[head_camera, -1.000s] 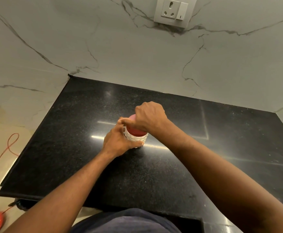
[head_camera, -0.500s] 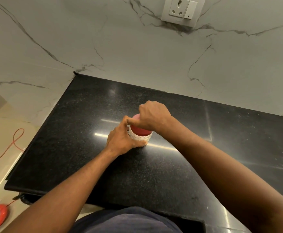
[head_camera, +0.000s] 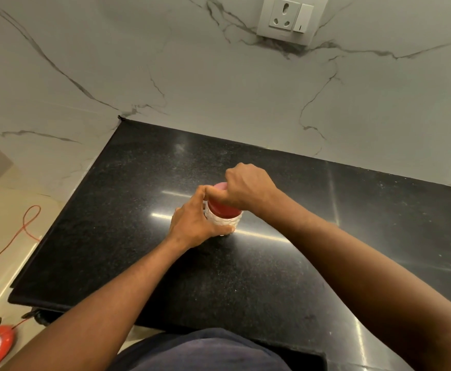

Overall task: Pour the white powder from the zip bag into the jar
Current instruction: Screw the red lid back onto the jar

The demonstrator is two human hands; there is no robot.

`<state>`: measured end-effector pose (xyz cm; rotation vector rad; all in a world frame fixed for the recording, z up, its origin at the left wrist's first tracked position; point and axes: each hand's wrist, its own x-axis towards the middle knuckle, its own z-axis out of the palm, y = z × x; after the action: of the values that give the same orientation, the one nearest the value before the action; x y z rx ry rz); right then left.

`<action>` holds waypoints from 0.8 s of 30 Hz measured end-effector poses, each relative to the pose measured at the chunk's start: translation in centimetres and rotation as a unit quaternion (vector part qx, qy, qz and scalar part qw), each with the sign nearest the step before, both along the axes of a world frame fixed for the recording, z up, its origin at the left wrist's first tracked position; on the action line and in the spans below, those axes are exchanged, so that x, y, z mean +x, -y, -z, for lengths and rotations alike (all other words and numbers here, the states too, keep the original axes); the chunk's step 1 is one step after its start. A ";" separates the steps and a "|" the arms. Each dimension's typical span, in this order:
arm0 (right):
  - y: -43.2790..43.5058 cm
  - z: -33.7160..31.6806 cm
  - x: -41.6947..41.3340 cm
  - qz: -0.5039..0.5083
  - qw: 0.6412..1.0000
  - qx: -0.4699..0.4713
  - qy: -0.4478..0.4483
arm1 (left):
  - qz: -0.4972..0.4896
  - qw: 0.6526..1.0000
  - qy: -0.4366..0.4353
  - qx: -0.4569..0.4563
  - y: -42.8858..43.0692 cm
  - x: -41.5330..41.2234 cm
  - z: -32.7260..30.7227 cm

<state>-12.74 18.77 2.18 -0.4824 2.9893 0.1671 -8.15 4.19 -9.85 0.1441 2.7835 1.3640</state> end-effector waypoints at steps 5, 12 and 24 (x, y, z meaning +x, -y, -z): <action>-2.3 0.0 0.0 -0.119 0.983 -0.056 0.132 | 0.006 1.000 0.002 -0.003 0.1 -0.2 -0.2; -1.7 -0.2 0.8 -0.156 0.987 -0.003 0.026 | -0.006 1.000 0.007 -0.017 -0.1 0.0 -0.4; -3.9 1.7 0.9 -0.244 0.970 0.001 0.015 | 0.004 1.000 0.020 -0.012 0.1 0.2 -1.0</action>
<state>-11.81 22.70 0.48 -1.1991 2.7780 0.1967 -7.98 4.05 -8.81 0.1246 2.7626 1.3179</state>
